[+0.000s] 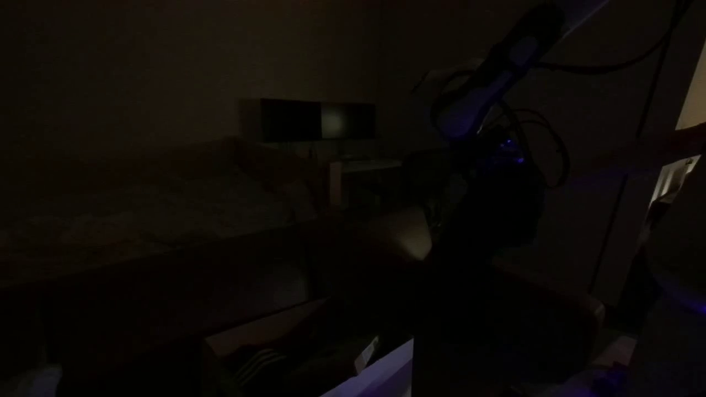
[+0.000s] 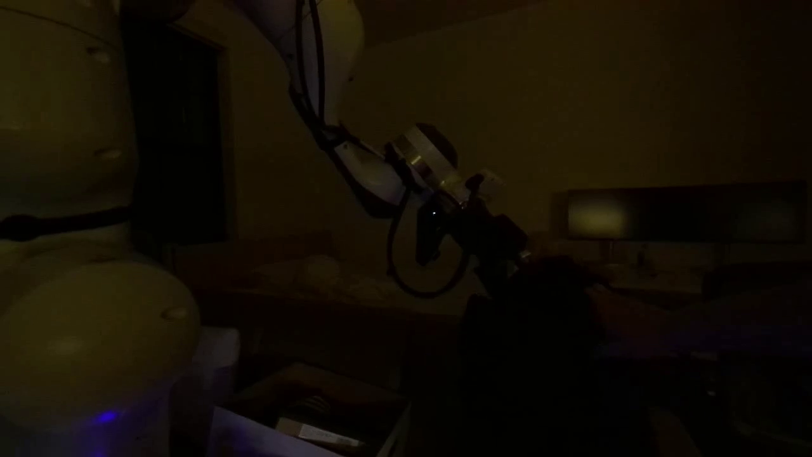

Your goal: Get the cloth and put it on the sofa

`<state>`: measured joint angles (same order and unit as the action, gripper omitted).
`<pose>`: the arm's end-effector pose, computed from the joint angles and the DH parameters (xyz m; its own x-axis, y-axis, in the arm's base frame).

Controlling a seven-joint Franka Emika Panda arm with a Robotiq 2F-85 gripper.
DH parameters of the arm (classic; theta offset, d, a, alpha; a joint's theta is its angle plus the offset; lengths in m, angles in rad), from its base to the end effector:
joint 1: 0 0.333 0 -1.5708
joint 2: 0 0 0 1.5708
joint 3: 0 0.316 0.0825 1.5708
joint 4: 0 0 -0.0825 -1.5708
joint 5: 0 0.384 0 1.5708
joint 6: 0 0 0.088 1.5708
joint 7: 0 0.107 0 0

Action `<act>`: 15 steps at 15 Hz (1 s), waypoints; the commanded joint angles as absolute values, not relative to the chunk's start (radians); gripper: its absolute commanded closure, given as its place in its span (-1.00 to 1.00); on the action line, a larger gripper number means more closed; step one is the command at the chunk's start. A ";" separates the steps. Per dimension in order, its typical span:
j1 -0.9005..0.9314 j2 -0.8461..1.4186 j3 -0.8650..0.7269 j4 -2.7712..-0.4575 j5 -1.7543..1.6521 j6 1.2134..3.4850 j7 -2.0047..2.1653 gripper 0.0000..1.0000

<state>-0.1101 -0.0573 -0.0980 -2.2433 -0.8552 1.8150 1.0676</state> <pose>0.4617 -0.1614 0.3900 0.6897 -0.6449 0.3294 -0.6511 -0.3532 0.6718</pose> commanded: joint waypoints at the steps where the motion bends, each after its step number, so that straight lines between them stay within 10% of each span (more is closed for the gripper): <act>1: -0.108 -0.054 -0.102 -2.247 -0.781 1.837 0.990 -1.00; 4: -0.102 -0.057 -0.099 -2.243 -0.729 1.842 0.949 -1.00; 6: -0.102 -0.055 -0.099 -2.239 -0.704 1.858 0.933 -0.47; 15: -0.101 -0.075 -0.097 -2.250 -0.648 1.931 0.870 0.66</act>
